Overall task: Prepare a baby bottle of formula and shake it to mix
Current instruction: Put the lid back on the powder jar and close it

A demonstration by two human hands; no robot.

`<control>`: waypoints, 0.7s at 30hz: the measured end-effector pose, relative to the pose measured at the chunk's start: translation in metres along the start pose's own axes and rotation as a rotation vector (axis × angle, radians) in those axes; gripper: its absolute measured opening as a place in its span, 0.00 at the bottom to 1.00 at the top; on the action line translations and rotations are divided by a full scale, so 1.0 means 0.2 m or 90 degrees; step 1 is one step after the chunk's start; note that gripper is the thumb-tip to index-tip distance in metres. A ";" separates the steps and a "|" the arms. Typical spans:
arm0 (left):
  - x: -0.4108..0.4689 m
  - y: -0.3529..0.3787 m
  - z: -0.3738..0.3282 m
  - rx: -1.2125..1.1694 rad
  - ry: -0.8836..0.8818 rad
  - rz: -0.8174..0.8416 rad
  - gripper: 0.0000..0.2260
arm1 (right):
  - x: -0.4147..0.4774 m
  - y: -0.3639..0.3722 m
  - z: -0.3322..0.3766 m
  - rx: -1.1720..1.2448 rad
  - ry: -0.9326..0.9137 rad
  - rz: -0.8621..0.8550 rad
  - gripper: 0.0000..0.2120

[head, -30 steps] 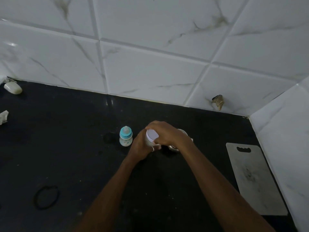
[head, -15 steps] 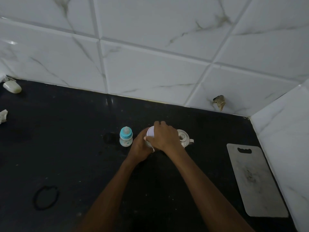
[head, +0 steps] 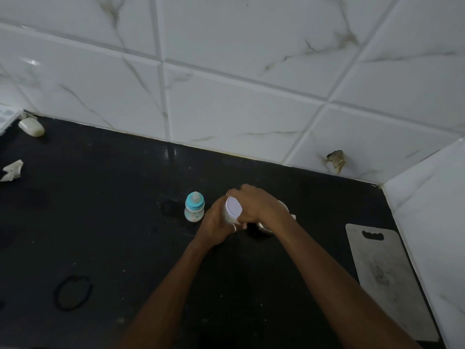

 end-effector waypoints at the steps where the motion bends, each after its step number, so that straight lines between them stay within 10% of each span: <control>1: 0.00 0.00 0.00 -0.015 -0.001 -0.006 0.39 | 0.00 0.00 0.00 0.001 0.002 -0.004 0.37; 13: 0.00 -0.02 0.01 -0.047 0.029 -0.029 0.38 | -0.05 -0.03 -0.02 -0.046 0.125 -0.128 0.38; 21: 0.05 0.02 0.03 0.054 0.015 0.018 0.30 | -0.02 -0.02 0.02 -0.147 -0.092 0.010 0.41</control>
Point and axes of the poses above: each hand's wrist, its own x-axis towards the middle knuckle, its own y-axis out of the palm, z = x × y, the point moved 6 cm from there along x, towards the middle knuckle, and after that the axes turned 3 degrees about z, right-handed, at the moved point
